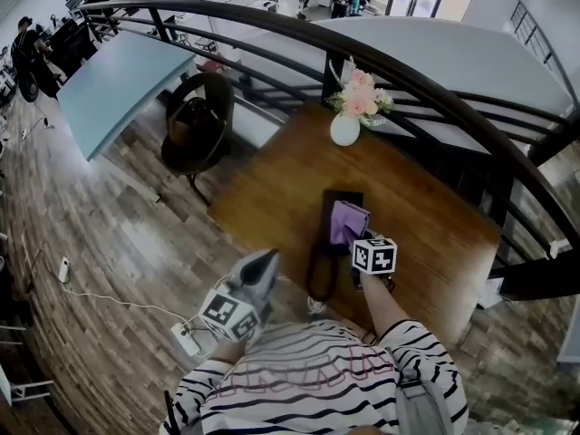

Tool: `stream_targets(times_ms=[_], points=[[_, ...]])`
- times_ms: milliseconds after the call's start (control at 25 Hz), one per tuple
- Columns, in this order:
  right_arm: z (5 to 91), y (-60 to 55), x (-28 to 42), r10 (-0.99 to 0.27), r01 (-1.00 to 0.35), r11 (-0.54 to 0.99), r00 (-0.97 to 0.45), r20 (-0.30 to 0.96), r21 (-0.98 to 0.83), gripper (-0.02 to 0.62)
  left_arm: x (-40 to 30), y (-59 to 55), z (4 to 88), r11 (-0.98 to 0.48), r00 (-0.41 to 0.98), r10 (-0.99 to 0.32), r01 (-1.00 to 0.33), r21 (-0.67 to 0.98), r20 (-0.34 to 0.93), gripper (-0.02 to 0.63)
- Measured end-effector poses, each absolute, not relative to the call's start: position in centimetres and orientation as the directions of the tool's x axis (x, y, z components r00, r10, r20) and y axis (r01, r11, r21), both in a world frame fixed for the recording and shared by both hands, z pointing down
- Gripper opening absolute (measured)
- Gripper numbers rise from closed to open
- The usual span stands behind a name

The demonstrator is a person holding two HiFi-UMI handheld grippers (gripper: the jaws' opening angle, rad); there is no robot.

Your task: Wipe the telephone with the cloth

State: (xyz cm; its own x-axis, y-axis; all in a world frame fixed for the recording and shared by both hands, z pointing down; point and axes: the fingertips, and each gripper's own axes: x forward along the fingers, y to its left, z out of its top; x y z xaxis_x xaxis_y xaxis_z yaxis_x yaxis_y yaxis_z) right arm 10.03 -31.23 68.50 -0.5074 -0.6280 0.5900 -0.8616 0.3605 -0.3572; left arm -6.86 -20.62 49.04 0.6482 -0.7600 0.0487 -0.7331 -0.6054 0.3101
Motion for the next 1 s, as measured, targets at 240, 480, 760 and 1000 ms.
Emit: stream_targets(times_ms=[240, 480, 760, 1000], points=[[68.7, -31.0, 14.7, -0.662, -0.897, 0.289, -0.439, 0.608, -0.334, 0.052, -5.1, -21.1, 49.0, -0.636, 0.680, -0.732, -0.704, 0.314, 0.042, -0.002], [68.9, -30.4, 17.1, -0.677, -0.917, 0.242, -0.394, 0.622, -0.316, 0.052, -4.6, -21.1, 48.9, -0.649, 0.692, -0.721, -0.694, 0.313, 0.040, -0.002], [66.7, -29.7, 14.2, -0.706, -0.898, 0.286, -0.433, 0.560, -0.335, 0.052, -5.5, -20.5, 48.9, -0.648, 0.695, -0.717, -0.692, 0.316, 0.051, -0.002], [65.2, -27.6, 7.8, -0.673, -0.835, 0.405, -0.548, 0.498, -0.371, 0.052, -7.0, -19.1, 48.8, -0.638, 0.683, -0.728, -0.705, 0.310, 0.055, -0.002]])
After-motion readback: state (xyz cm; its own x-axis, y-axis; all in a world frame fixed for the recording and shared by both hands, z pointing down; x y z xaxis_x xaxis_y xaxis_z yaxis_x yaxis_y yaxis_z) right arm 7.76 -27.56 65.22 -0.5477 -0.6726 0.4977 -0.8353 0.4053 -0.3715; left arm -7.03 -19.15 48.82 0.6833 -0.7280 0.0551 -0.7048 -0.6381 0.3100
